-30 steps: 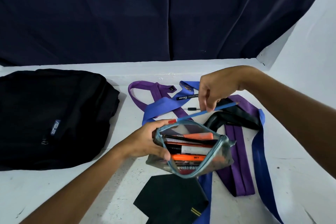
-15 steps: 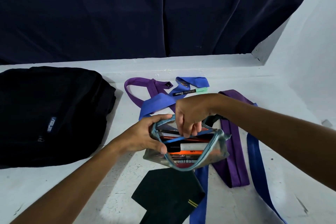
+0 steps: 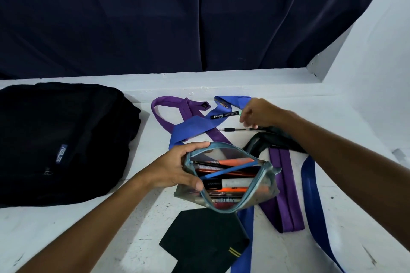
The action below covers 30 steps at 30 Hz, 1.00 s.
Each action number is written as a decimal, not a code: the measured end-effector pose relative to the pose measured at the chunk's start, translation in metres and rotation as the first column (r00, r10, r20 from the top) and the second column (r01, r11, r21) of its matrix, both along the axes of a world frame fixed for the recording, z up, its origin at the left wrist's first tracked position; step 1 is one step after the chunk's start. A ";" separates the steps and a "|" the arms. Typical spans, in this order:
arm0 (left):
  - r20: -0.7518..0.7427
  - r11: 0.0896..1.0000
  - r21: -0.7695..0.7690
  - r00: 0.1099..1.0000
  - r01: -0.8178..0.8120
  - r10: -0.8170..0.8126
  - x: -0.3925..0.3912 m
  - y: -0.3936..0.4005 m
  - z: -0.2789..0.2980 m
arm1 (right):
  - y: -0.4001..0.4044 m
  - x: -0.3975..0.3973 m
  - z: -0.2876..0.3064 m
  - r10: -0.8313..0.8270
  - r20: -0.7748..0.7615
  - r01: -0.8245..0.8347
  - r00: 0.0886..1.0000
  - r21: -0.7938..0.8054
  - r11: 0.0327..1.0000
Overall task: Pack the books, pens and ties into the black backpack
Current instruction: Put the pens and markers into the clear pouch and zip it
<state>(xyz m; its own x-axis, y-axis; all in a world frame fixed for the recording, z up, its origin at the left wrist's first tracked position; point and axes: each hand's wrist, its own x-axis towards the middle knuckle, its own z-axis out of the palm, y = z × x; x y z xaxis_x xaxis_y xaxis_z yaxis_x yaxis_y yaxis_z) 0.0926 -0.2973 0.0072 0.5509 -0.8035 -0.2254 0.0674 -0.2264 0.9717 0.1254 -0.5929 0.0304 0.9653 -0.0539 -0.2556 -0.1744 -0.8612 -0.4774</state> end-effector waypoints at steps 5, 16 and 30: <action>0.001 1.000 -0.012 1.000 0.013 -0.013 -0.001 -0.001 0.002 | 0.002 0.000 -0.036 0.070 0.091 -0.052 0.993 -0.190 0.980; -0.002 0.999 -0.022 1.000 0.023 -0.023 0.000 -0.001 0.001 | 0.013 -0.004 0.020 -0.115 0.293 0.092 0.949 0.089 0.992; 0.044 1.000 0.009 0.999 -0.016 0.015 -0.004 0.001 0.000 | 0.088 -0.071 0.053 0.465 -0.125 -0.465 0.877 0.031 0.885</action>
<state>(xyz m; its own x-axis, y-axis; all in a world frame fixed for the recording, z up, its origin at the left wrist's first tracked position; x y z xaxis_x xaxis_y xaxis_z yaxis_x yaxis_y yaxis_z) 0.0883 -0.2965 0.0070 0.5727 -0.7929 -0.2081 0.0282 -0.2347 0.9717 0.0549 -0.5044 0.0830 0.8394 0.3928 -0.3755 0.1877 -0.8580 -0.4781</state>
